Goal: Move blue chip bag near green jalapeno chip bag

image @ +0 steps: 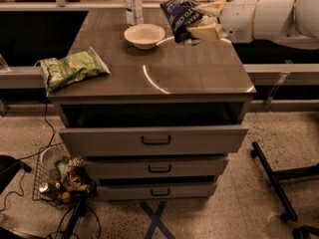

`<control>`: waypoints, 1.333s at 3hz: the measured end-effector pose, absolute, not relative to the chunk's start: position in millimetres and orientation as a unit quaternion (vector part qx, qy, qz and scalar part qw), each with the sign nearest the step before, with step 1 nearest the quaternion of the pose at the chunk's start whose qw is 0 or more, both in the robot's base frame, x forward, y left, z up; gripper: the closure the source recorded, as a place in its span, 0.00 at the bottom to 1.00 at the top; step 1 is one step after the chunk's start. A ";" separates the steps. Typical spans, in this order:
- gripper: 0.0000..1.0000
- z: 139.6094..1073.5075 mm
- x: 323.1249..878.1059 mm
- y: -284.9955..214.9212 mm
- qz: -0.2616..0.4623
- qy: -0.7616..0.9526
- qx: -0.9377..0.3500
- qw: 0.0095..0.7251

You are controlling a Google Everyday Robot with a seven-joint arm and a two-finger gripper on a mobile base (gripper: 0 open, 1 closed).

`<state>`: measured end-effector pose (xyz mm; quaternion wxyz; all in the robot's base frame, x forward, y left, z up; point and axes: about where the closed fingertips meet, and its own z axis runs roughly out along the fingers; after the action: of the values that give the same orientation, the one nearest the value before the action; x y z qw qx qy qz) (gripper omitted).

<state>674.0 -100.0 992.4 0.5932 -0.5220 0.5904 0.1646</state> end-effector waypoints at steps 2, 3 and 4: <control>1.00 973.4 666.5 -34.9 0.228 0.517 -0.618 0.547; 1.00 940.8 674.6 -4.0 0.259 0.511 -0.634 0.519; 1.00 912.0 680.5 23.0 0.269 0.516 -0.644 0.496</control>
Offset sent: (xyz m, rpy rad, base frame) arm -0.0091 0.0966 -0.0380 -0.0983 0.0077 0.4302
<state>680.5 23.0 912.0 0.4960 -0.6440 0.5163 0.2694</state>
